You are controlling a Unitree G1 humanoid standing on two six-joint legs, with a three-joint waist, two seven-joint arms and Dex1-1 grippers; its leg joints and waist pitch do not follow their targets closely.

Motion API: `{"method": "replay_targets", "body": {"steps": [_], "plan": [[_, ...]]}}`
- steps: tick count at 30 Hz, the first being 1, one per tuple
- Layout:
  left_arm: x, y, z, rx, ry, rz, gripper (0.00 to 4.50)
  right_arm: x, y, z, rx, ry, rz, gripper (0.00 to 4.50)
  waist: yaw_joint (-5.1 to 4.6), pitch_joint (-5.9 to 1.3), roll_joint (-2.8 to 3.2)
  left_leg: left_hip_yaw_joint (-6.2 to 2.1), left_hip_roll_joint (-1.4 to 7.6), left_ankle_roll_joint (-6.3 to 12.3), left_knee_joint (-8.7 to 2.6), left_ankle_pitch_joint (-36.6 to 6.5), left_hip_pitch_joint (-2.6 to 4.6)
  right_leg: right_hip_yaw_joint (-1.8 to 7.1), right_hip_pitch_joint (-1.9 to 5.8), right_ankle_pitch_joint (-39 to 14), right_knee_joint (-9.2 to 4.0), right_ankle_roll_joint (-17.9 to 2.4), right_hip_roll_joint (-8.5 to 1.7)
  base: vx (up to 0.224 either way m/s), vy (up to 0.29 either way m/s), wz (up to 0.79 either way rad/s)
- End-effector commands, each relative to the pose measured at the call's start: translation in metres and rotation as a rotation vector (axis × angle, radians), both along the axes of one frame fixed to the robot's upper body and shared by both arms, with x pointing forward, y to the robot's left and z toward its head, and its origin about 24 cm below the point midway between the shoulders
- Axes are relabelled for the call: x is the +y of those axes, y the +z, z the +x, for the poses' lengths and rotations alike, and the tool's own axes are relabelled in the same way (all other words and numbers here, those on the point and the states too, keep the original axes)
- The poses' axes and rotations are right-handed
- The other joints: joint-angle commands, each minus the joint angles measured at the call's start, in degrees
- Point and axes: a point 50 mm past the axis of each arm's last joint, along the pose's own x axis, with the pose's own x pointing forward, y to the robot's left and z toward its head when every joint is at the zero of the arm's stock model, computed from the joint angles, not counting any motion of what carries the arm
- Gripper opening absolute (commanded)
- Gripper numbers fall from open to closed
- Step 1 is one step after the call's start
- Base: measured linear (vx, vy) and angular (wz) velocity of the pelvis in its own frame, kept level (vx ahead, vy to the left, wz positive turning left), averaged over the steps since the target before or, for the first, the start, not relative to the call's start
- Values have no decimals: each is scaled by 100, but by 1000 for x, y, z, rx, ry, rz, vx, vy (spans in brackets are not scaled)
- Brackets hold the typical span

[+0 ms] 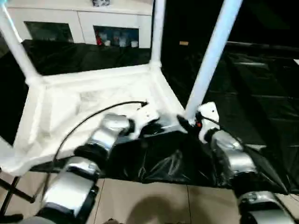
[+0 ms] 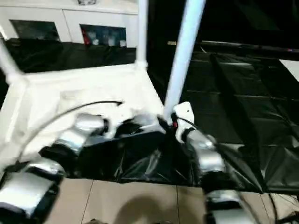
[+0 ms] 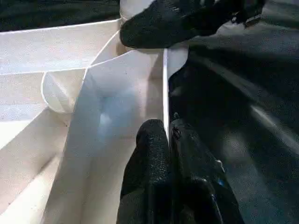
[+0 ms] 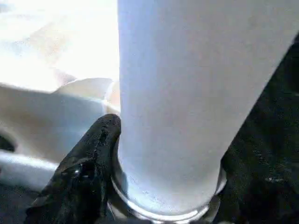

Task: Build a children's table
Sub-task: Rotate leg to tighten

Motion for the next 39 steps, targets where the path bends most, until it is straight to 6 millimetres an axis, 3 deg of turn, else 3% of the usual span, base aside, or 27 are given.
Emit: {"method": "replay_targets", "body": {"steps": [1, 2, 5, 8, 9, 13, 15, 19, 27, 39], "plan": [[-45, 1, -12, -23, -95, -45, 0, 52, 4, -3, -24, 142, 22, 269, -31, -353, -56, -175, 344, 288, -402, -1048, 80, 319, 243, -1621, -466, -1136, -550, 0, 0, 0], [-46, 1, -13, -26, -102, -44, 0, 54, 5, -3, -35, 147, 29, 304, -30, -346, -51, -172, 340, 314, -397, -1083, 80, 320, 242, -1681, -481, -1110, -555, 0, 0, 0], [-40, 0, -12, -39, -119, -23, 0, 58, 10, -5, -68, 196, 49, 341, -41, -348, -49, -179, 356, 350, -406, -1097, 78, 317, 243, -1647, -473, -1092, -544, 0, 0, 0], [-26, 1, -12, -44, -154, -12, 0, 44, 13, -4, -87, 247, 24, 360, -49, -355, -80, -176, 353, 422, -399, -1052, 52, 319, 269, -1483, -450, -1139, -555, 0, 0, 0], [-23, 1, -12, -40, -168, -9, 0, 40, 14, -4, -90, 256, 11, 374, -54, -357, -66, -175, 355, 455, -393, -1002, 53, 320, 267, -1411, -436, -1169, -554, 0, 0, 0], [-6, -1, -16, -20, -238, 19, 0, 21, 17, -3, -85, 343, -22, 374, -44, -368, -74, -159, 356, 620, -367, -830, 37, 320, 291, -1041, -397, -1300, -552, 0, 0, 0], [6, 0, -18, -1, -295, 20, 0, 10, 20, -6, -55, 455, -28, 374, -37, -367, -92, -153, 355, 679, -363, -829, 33, 313, 308, -984, -386, -1344, -543, 0, 0, 0], [22, 3, -21, 56, -366, 1, 0, -3, 23, -17, 5, 693, -53, 374, 8, -357, -75, -134, 398, 692, -359, -900, 36, 293, 294, -1040, -362, -1390, -528, 0, 0, 0], [41, 11, -22, 131, -442, 4, 0, -8, 20, -30, 129, 952, -119, 360, 88, -351, -89, -141, 414, 559, -367, -921, 62, 298, 264, -1270, -372, -1366, -544, 0, 0, 0], [52, 11, -23, 179, -489, 43, 0, -1, 22, -32, 133, 1005, -75, 273, 123, -364, -88, -142, 410, 499, -369, -814, 63, 303, 280, -1096, -338, -1403, -547, 0, 0, 0]]}}
